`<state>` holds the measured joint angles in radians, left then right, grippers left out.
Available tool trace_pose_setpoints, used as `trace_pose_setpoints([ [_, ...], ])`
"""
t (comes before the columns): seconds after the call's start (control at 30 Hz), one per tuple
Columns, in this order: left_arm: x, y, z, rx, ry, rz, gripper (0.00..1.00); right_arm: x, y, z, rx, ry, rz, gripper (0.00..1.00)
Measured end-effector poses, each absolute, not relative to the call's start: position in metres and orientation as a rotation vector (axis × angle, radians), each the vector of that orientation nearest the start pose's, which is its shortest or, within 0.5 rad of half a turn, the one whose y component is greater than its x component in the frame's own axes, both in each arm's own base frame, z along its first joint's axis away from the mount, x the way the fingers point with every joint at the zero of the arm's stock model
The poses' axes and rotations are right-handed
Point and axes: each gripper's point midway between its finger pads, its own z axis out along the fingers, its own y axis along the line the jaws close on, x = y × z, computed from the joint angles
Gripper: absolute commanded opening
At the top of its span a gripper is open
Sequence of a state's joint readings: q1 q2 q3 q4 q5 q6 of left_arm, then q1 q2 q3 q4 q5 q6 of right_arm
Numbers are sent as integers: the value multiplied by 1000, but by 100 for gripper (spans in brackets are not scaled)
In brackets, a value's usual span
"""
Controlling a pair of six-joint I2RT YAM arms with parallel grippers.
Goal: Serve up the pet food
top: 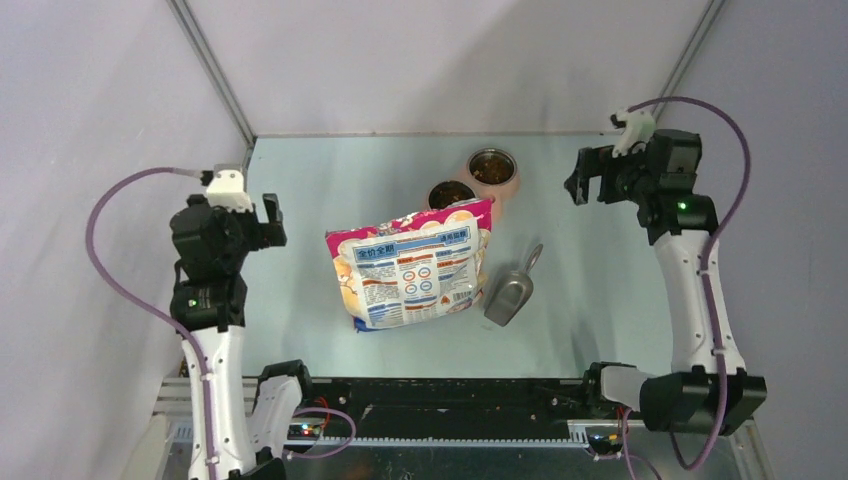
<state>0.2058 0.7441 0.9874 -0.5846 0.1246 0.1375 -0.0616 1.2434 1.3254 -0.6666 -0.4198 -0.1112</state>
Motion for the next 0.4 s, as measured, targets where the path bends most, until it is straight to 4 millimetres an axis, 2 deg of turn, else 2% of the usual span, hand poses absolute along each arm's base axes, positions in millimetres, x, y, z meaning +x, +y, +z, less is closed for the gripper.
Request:
trace_pose_setpoints([
  [0.13, 268, 40, 342, 10, 1798, 126, 100, 356, 26, 327, -179, 1979, 232, 100],
  [0.27, 269, 34, 393, 28, 1704, 108, 100, 361, 13, 369, -103, 1882, 194, 100],
  [0.33, 268, 30, 405, 41, 1677, 87, 100, 361, 7, 386, -67, 1843, 191, 100],
  [0.4, 267, 24, 406, 54, 1676, 57, 100, 361, 0, 395, -31, 1818, 190, 100],
])
